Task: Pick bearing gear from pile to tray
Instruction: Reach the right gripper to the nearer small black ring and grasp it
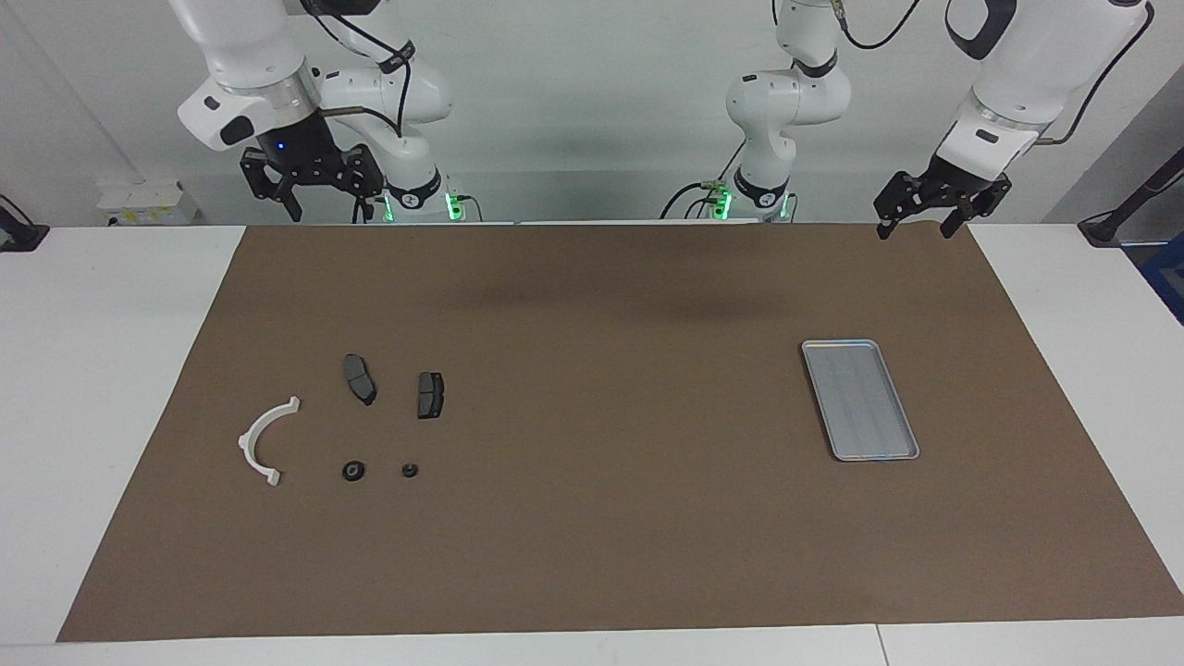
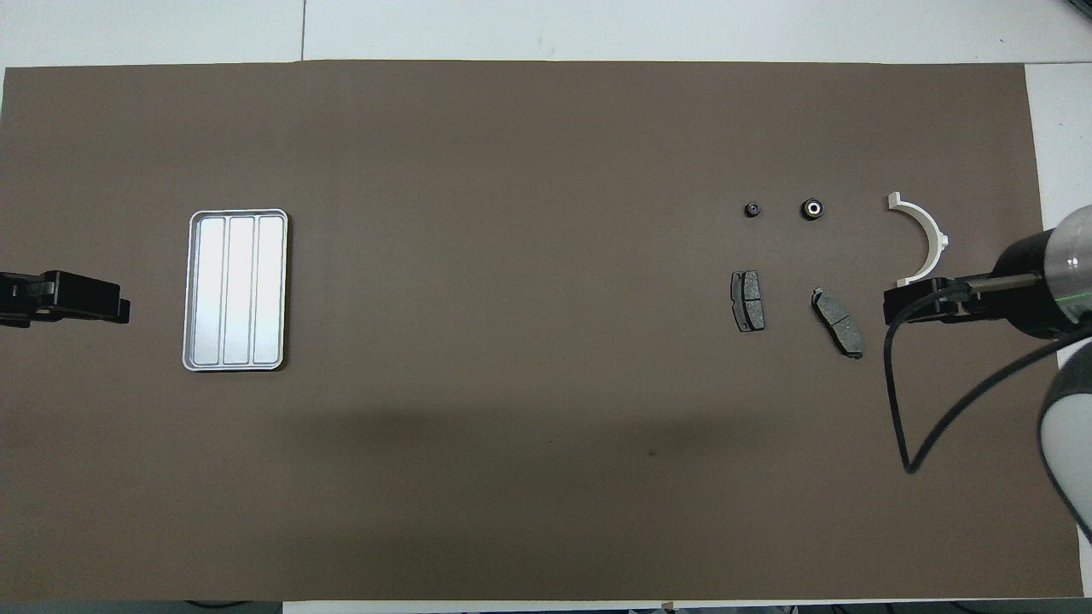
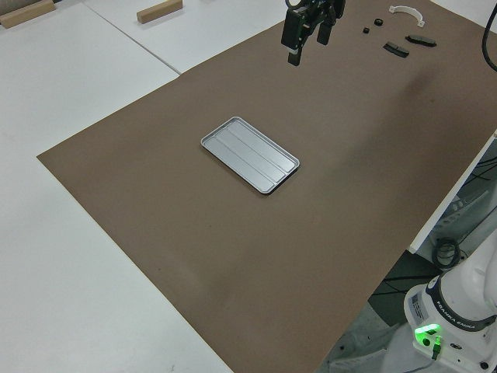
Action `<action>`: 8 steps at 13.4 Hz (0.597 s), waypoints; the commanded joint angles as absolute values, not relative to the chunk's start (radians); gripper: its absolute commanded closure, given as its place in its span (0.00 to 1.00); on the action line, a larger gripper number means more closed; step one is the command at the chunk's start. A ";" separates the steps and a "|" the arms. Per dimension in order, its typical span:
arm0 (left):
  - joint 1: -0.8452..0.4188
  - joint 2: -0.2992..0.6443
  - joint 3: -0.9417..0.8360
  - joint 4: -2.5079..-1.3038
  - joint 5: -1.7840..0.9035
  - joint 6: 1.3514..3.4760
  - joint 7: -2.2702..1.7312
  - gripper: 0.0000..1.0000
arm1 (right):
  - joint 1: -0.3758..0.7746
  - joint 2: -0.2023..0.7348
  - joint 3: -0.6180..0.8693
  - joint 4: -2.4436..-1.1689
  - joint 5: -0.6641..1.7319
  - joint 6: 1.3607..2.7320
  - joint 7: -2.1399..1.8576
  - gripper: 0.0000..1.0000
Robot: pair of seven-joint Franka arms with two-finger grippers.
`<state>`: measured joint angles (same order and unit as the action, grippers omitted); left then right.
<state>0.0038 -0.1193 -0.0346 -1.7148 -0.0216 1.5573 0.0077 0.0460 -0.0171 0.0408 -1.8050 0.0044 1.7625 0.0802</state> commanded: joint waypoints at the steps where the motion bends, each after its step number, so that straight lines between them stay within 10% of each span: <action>1: -0.009 -0.147 -0.026 -1.750 -0.031 1.582 0.002 0.00 | 0.043 0.118 0.041 -1.792 -0.009 1.868 0.158 0.00; 8: -0.009 -0.181 -0.028 -1.863 -0.029 1.776 0.000 0.00 | 0.049 0.363 0.043 -1.775 -0.051 2.138 0.400 0.00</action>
